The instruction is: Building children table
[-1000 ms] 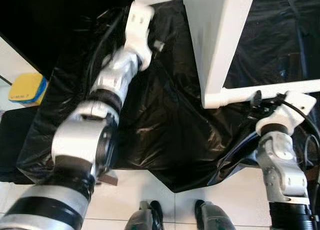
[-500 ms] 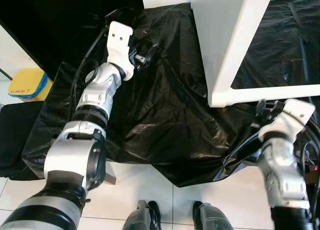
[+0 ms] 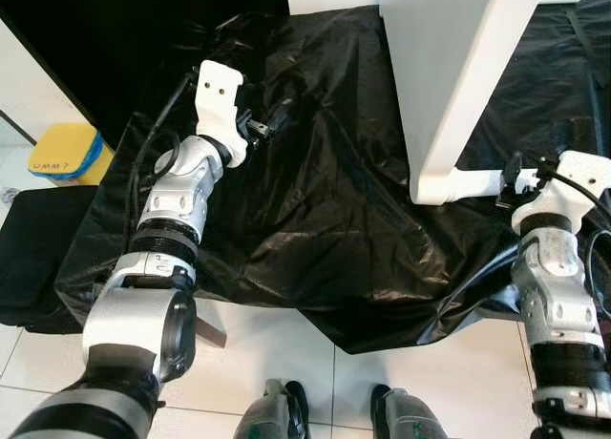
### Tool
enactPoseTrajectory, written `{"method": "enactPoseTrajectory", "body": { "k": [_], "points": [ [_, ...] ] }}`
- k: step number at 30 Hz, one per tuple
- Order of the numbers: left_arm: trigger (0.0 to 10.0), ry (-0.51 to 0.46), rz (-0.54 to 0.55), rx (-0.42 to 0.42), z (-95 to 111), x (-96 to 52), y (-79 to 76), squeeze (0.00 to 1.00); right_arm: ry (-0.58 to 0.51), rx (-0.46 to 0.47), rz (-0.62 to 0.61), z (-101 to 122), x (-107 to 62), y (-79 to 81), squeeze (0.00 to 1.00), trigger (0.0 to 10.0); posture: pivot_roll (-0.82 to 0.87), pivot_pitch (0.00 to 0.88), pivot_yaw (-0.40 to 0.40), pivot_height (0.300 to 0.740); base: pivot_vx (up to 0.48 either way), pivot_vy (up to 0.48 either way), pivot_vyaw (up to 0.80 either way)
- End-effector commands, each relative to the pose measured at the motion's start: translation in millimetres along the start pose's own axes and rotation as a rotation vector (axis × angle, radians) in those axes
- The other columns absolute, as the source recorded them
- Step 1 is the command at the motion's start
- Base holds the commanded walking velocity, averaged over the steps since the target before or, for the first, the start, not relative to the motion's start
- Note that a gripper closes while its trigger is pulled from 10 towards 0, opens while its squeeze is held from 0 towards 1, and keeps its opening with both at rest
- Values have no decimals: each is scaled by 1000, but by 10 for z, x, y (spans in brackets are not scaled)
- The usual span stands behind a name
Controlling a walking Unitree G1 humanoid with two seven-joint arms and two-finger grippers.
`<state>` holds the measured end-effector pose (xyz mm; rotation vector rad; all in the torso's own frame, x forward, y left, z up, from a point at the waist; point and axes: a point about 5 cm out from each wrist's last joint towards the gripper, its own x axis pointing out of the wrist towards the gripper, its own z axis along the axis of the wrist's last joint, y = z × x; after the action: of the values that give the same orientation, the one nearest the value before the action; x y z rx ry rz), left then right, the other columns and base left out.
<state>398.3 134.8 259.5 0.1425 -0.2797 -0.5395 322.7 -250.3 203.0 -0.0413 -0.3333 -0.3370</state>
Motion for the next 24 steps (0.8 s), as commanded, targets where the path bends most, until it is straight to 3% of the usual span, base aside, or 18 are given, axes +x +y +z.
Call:
{"method": "enactPoseTrajectory", "body": {
  "k": [1,9,10,11,15,16,20,21,24],
  "points": [
    [10000,1,-33,-8,-35,-59,-26,0,11,26,31,-62,-22,16,0,10000,-54,155,54,740,0,0,0],
    [10000,-37,-67,-3,-44,-157,-121,0,-1,48,50,-74,-44,23,0,10000,-55,164,38,740,0,0,0],
    [10000,-59,-85,9,-48,-203,-173,0,-8,58,55,-68,-58,14,1000,10000,-55,170,27,740,0,0,0],
    [10000,-77,-121,22,-70,-260,-261,0,-14,65,60,-52,-79,2,1000,10000,-51,177,5,740,0,0,0],
    [10000,-77,-121,22,-70,-260,-261,0,-14,65,60,-52,-79,2,1000,10000,-51,177,5,740,0,0,0],
    [10000,-86,-143,38,-99,-317,-340,0,-21,64,65,-45,-96,-8,1000,10000,-50,179,0,740,0,0,0],
    [10000,-92,-163,43,-129,-370,-417,0,-23,63,63,-42,-134,-18,1000,10000,-51,180,-5,740,0,0,0],
    [10000,-98,-139,11,-154,-405,-454,0,-20,65,72,-59,-195,-3,0,10000,-58,181,-2,740,0,0,0],
    [10000,-105,-85,-27,-175,-443,-481,0,-15,62,87,-99,-300,30,0,10000,-62,181,1,740,0,0,0]
  ]
}}
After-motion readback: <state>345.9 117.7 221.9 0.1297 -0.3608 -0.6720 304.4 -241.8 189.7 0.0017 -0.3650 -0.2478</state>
